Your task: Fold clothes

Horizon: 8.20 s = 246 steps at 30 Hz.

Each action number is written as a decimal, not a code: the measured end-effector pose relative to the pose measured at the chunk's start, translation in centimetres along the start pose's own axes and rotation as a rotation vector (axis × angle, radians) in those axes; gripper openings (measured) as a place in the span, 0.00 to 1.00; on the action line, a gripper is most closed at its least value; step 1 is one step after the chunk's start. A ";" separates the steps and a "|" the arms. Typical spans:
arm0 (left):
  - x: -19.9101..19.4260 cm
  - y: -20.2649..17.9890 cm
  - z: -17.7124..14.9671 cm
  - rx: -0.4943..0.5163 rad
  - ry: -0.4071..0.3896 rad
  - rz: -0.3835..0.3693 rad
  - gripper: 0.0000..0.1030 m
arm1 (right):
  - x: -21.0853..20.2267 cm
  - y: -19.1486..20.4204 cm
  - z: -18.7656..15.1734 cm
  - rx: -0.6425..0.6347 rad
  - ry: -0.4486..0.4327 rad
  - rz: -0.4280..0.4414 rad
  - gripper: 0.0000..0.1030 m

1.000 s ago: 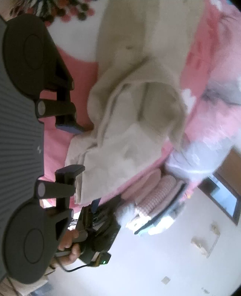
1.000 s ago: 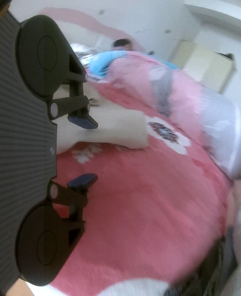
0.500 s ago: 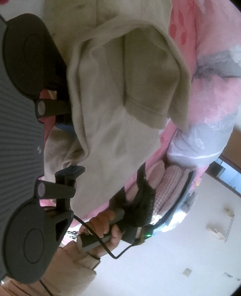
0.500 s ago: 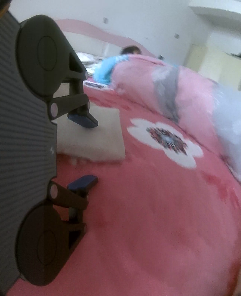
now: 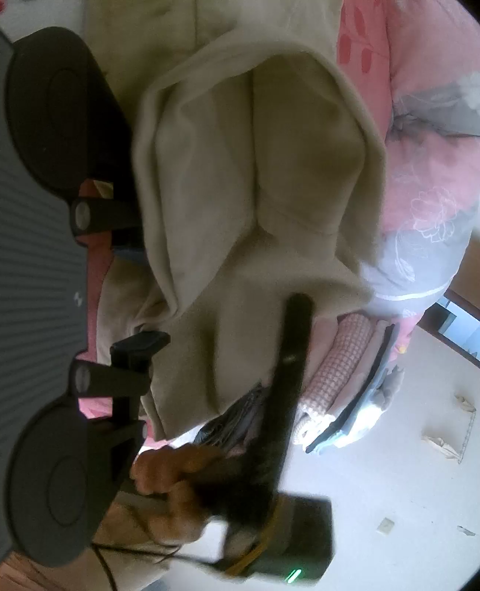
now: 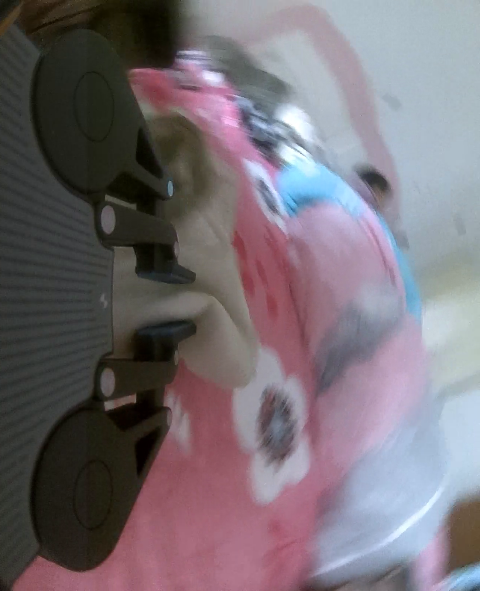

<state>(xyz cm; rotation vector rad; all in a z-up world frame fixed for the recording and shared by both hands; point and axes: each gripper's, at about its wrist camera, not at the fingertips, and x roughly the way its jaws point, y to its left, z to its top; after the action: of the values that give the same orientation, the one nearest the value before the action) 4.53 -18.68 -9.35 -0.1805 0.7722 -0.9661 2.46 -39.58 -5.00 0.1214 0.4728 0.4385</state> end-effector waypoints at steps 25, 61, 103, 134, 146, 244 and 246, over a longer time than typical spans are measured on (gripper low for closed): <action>-0.9 -0.7 -0.8 0.002 -0.003 0.042 0.40 | 0.4 -15.0 -5.1 0.796 -0.032 0.079 0.31; -4.6 -3.0 3.2 0.614 -0.073 0.323 0.54 | 3.0 -4.8 -4.0 1.167 0.071 0.240 0.54; -15.8 16.0 4.4 -0.528 -0.135 0.311 0.17 | 12.6 4.1 0.6 1.090 0.147 0.378 0.54; -17.5 14.5 1.2 -0.430 -0.236 0.324 0.34 | 9.5 6.6 1.5 0.885 0.138 0.311 0.55; -18.9 18.3 -1.4 -0.524 -0.312 0.138 0.25 | 11.7 15.4 4.0 0.111 0.192 0.135 0.52; -18.7 13.6 -0.1 -0.109 -0.397 0.278 0.08 | 16.5 14.2 9.7 0.333 0.295 0.033 0.72; -18.6 12.7 -0.1 -0.048 -0.404 0.284 0.08 | 17.9 14.7 10.7 0.298 0.339 0.016 0.78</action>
<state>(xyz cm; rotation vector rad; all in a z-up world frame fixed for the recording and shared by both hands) 6.85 3.41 -5.82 -0.2897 0.4336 -0.6144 16.17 -18.65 0.14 0.3423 0.8703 0.4035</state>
